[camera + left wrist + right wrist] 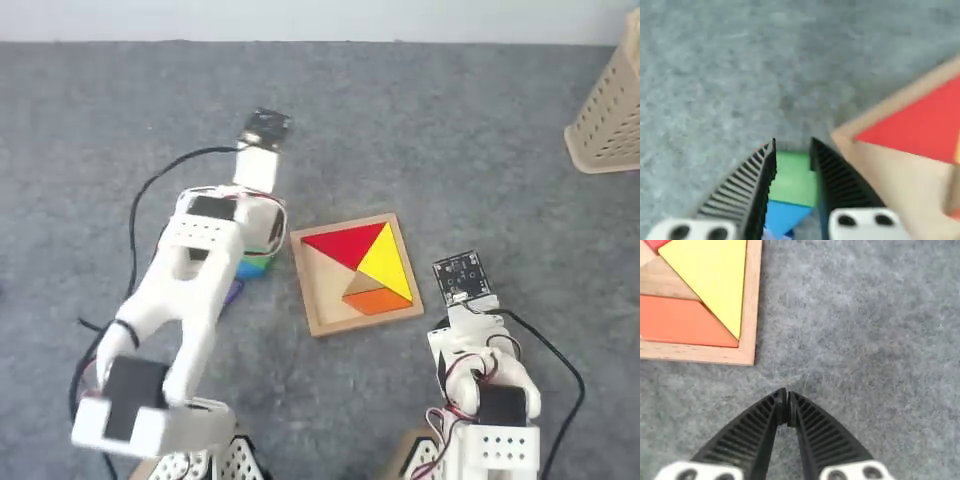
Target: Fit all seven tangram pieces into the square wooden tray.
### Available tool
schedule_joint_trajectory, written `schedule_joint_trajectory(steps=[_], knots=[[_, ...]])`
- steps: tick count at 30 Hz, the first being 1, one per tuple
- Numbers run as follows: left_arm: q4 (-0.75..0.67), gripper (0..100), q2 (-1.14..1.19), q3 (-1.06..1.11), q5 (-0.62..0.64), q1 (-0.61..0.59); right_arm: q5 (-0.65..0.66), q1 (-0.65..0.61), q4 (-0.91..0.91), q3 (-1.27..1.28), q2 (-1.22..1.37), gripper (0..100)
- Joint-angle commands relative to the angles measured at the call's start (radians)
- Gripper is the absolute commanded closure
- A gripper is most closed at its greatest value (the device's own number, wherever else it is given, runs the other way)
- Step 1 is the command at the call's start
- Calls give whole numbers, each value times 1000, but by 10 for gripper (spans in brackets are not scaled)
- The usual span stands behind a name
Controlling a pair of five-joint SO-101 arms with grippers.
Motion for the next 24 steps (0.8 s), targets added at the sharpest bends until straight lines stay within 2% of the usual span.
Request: schedule_joint_trajectory(steps=[1,5,13,16,20,24], knots=[[54,845,123,-122,17,-44,11,10,5,15,8,992],[209,844,250,-280,17,-51,11,10,5,15,8,992],[245,844,292,-315,11,-51,11,10,5,15,8,992],[296,844,215,-321,-2,-51,11,10,5,15,8,992],[295,840,32,-203,-129,-49,11,10,5,15,8,992],[284,776,-3,-143,-166,-69,11,10,5,15,8,992]])
